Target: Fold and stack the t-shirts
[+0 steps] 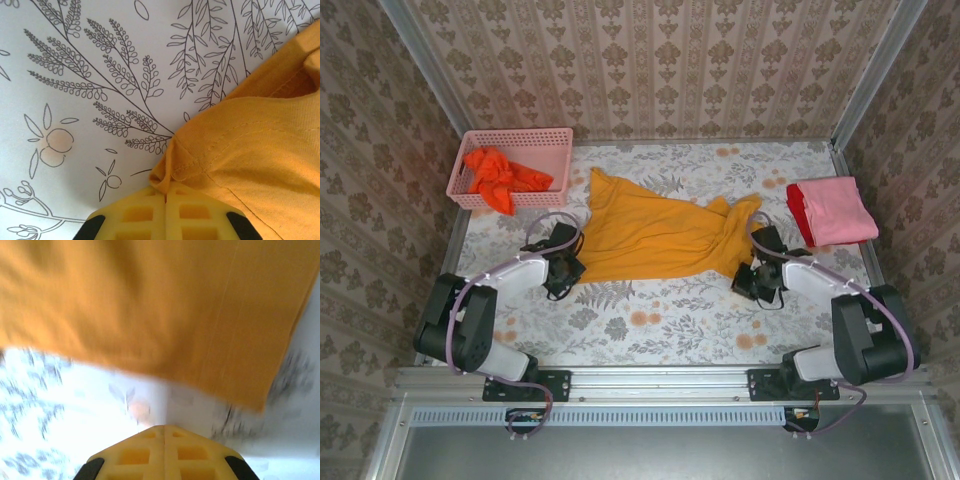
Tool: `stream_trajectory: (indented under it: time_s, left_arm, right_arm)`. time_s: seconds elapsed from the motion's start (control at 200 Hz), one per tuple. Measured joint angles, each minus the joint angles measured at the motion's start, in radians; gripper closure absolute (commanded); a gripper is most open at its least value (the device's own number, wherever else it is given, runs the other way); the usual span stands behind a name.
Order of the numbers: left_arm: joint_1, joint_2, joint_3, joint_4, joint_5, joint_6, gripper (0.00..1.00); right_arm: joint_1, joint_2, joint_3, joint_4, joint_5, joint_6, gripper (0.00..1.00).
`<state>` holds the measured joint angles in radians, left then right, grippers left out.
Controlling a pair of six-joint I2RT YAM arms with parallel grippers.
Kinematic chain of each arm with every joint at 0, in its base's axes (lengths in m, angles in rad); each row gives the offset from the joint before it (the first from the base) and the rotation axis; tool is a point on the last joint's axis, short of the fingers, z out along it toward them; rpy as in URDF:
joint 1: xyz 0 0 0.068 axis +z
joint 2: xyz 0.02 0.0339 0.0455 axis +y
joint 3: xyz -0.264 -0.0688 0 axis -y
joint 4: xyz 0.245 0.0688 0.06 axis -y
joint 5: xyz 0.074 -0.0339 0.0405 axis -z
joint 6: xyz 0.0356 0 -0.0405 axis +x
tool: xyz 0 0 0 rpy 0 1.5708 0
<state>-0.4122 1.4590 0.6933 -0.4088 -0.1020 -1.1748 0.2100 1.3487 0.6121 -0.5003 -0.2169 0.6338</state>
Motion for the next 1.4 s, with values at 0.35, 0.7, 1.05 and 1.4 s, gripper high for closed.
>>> stream_trajectory:
  time_s: [0.35, 0.7, 1.05, 1.4]
  left_arm:
    - [0.003, -0.002, 0.0, 0.001, 0.003, 0.0, 1.0]
    - [0.008, 0.001, 0.003, -0.001, 0.012, 0.001, 1.0]
    - [0.018, 0.011, 0.015, -0.011, 0.025, 0.012, 1.0]
    - [0.023, 0.019, 0.024, -0.019, 0.032, 0.023, 1.0]
  right_arm:
    - [0.034, -0.18, 0.023, -0.134, 0.034, 0.024, 0.94]
    - [-0.067, 0.173, 0.183, -0.05, 0.138, -0.018, 1.0]
    - [0.106, 0.152, 0.155, -0.151, 0.163, -0.024, 1.0]
    - [0.409, 0.122, 0.124, -0.189, 0.086, 0.128, 1.0]
